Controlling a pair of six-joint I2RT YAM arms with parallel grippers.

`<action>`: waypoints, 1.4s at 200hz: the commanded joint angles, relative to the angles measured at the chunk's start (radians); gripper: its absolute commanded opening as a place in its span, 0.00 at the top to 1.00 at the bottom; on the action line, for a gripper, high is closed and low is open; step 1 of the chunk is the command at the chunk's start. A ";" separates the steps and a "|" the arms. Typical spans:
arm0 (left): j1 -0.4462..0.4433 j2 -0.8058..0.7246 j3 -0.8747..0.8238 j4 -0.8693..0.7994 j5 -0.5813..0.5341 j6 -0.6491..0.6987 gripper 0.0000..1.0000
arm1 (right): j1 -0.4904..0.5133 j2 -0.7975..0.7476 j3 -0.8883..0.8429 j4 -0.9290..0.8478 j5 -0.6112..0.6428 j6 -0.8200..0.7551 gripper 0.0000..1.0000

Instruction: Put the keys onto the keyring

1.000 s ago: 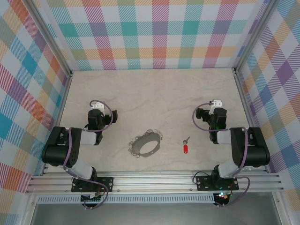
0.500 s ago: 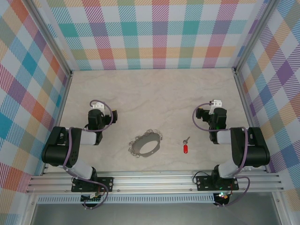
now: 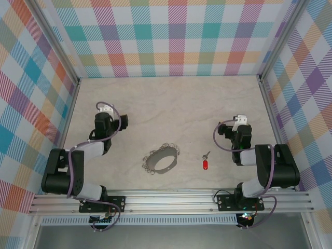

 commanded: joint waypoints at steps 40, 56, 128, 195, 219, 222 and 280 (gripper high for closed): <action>0.013 -0.158 0.088 -0.246 0.017 -0.058 0.05 | 0.005 -0.174 0.214 -0.428 0.014 0.016 0.00; 0.010 -0.176 0.133 -0.315 0.034 -0.118 0.04 | 0.004 -0.214 0.287 -0.561 0.014 0.092 0.00; -0.079 -0.252 0.330 -0.715 0.171 -0.363 0.06 | 0.019 -0.248 0.472 -0.923 -0.385 0.396 0.04; -0.241 -0.445 0.112 -0.783 0.269 -0.538 0.09 | 0.304 -0.378 0.343 -1.147 -0.511 0.454 0.27; -0.334 -0.496 0.043 -0.783 0.231 -0.597 0.10 | 0.401 -0.449 0.247 -1.133 -0.469 0.555 0.31; -0.346 -0.500 0.037 -0.784 0.225 -0.606 0.10 | 0.412 -0.458 0.236 -1.129 -0.460 0.567 0.31; -0.517 -0.361 0.014 -0.691 0.202 -0.636 0.11 | 0.574 -0.405 0.170 -1.032 -0.376 0.673 0.45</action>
